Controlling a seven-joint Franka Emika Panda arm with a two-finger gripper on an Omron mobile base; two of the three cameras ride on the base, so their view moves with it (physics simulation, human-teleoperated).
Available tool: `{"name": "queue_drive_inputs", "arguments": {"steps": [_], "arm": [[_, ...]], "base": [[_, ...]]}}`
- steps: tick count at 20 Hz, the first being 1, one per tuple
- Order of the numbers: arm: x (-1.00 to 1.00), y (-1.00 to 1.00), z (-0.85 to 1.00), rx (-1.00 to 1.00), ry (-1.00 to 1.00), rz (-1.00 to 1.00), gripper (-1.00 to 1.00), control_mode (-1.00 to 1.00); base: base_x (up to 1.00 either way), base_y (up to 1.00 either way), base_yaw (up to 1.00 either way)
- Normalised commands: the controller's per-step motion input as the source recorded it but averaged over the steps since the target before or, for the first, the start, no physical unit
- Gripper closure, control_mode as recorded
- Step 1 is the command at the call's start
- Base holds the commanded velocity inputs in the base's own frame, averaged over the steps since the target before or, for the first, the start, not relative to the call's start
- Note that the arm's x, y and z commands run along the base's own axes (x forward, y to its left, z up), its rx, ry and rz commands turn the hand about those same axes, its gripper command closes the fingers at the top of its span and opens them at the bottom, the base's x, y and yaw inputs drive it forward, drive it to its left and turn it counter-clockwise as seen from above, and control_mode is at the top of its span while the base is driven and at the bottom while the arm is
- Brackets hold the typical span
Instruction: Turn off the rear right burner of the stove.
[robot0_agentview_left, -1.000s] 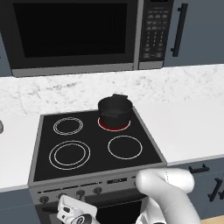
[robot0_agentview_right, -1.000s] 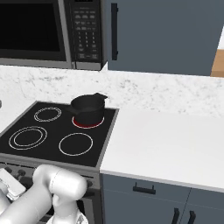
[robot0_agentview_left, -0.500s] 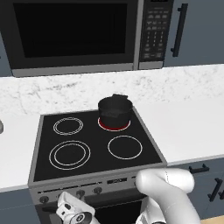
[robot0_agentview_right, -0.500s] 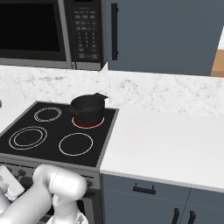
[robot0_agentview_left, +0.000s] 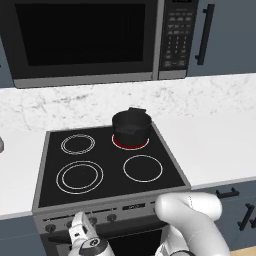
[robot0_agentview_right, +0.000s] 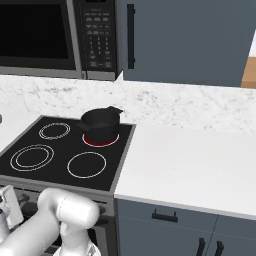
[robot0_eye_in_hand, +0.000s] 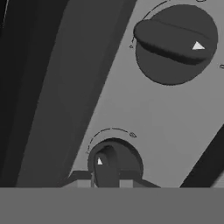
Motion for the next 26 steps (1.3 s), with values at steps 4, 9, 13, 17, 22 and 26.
{"name": "queue_drive_inputs", "arguments": {"steps": [4, 9, 13, 17, 22, 26], "arm": [[0.49, -0.33, 0.0, 0.63, -0.06, -0.22, 1.0, -1.0], [0.54, -0.24, 0.0, 0.66, -0.08, -0.24, 1.0, -1.0], [0.64, -0.11, 0.0, 0.66, -0.07, -0.27, 1.0, -1.0], [0.66, -0.03, 0.0, 0.67, -0.08, -0.29, 1.0, -1.0], [0.68, 0.0, 0.0, 0.69, -0.08, -0.31, 1.0, -1.0], [0.75, 0.0, 0.0, 0.68, -0.06, -0.33, 1.0, -1.0]], "base": [[0.0, 0.0, 0.0], [0.0, 0.0, 0.0], [0.0, 0.0, 0.0], [0.0, 0.0, 0.0], [0.0, 0.0, 0.0], [0.0, 0.0, 0.0]]}}
